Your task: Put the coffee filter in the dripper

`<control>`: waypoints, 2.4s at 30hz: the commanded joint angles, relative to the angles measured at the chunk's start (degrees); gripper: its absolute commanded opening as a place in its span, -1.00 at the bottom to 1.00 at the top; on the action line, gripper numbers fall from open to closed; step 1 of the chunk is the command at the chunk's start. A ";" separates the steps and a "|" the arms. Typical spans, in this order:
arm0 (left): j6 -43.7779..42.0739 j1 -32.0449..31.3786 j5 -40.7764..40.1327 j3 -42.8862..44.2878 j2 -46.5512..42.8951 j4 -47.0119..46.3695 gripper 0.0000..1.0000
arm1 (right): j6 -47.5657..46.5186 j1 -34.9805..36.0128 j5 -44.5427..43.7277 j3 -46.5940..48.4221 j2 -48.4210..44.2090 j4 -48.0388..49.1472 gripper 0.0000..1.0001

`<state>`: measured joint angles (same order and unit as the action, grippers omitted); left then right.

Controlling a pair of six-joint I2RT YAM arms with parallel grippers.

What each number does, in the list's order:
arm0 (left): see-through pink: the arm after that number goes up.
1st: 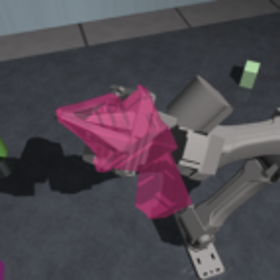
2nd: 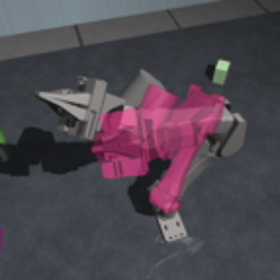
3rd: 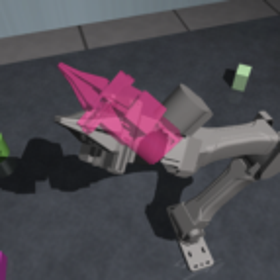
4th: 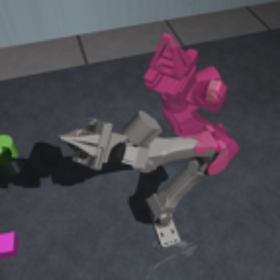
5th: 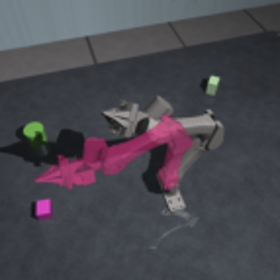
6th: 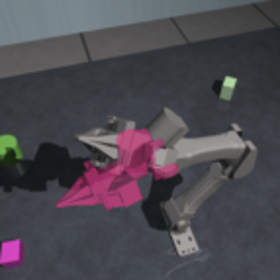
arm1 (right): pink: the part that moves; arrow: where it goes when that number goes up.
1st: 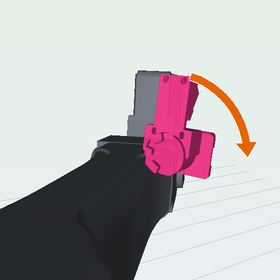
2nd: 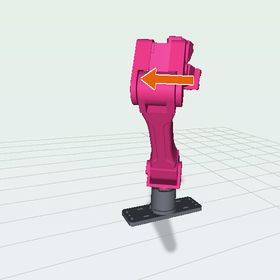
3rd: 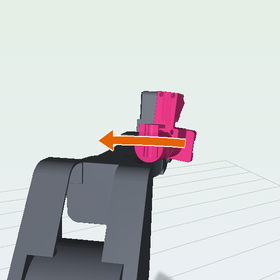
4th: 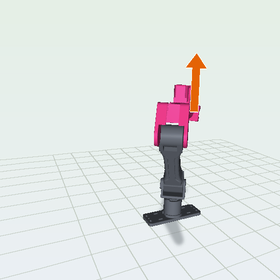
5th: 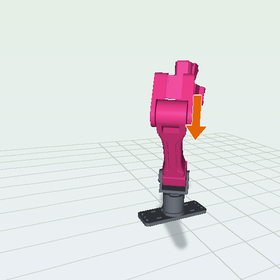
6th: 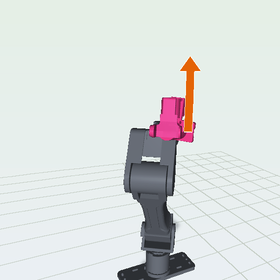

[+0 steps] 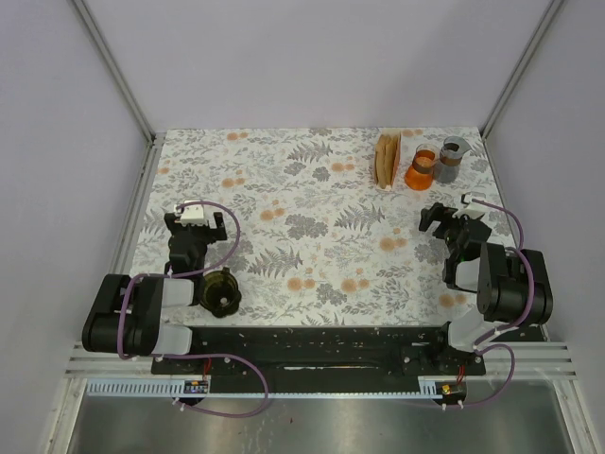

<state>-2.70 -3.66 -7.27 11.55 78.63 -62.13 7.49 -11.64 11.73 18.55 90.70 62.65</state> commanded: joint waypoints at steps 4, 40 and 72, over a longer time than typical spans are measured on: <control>0.76 0.41 1.12 1.63 0.30 -1.77 0.98 | -0.28 0.21 -0.29 -0.44 -5.25 1.78 0.99; -7.67 0.41 23.17 52.95 -12.63 87.25 0.98 | 4.39 2.23 3.23 59.04 -23.47 -93.66 0.76; -9.08 0.41 20.10 65.09 -6.03 100.36 0.97 | 2.53 6.98 -19.38 119.95 40.16 -119.69 0.26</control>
<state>-12.16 -3.66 13.47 74.56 72.64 38.09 8.91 -4.75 -6.35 131.81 126.89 -52.66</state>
